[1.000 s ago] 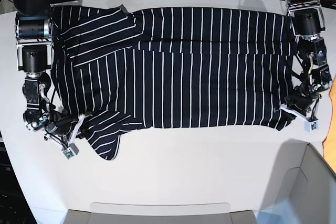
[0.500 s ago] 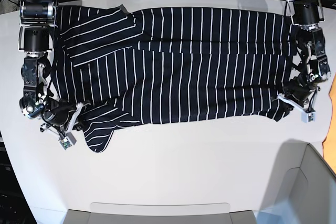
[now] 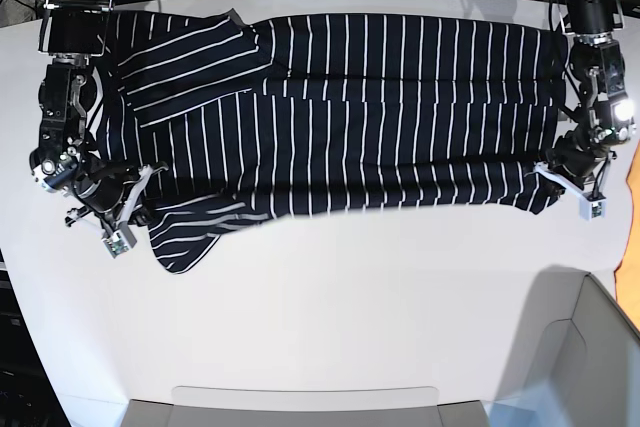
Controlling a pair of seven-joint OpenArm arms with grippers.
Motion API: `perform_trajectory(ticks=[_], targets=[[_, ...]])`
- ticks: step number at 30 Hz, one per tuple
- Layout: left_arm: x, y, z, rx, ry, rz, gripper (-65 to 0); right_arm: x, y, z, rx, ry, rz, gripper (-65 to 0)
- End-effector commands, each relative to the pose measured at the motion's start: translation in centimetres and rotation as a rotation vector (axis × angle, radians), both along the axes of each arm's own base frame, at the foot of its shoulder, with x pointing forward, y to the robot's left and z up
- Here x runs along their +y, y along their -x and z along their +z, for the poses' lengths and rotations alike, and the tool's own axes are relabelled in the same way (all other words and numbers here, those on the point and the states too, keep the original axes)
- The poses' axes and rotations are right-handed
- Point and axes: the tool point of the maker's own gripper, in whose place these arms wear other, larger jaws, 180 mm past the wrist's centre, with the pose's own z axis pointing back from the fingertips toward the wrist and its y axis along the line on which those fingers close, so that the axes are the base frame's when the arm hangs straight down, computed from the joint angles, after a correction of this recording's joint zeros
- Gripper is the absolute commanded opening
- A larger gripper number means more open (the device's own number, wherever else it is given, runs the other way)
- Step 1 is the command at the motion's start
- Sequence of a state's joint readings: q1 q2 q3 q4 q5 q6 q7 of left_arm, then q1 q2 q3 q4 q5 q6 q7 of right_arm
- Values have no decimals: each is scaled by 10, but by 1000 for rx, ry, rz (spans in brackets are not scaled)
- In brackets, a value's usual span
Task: Fold the T-shirt properly
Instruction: 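Fold the hem up over the folded collar edge with both grippers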
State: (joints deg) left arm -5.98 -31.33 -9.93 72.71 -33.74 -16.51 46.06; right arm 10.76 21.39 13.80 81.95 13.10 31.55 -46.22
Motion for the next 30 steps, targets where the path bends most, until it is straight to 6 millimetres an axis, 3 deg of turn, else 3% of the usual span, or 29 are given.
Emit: perform_trajectory(ticks=[1, 5, 11, 17, 26, 30], targets=[[15, -8, 21, -50, -19, 27, -650, -1, -7, 20, -61, -2, 5, -650], [23, -5, 34, -55, -19, 48, -650, 2, 4, 20, -66, 11, 18, -650], [12, 10, 35, -10, -40, 3, -650, 10, 23, 13, -53, 21, 42, -650], [11, 24, 27, 33, -50, -9, -650, 19, 41, 17, -69, 37, 73, -650], [11, 47, 9, 94, -52, -10, -650, 10, 60, 24, -90, 44, 40, -650], [15, 52, 18, 71, -71, -6, -650, 9, 71, 22, -80, 52, 43, -650]])
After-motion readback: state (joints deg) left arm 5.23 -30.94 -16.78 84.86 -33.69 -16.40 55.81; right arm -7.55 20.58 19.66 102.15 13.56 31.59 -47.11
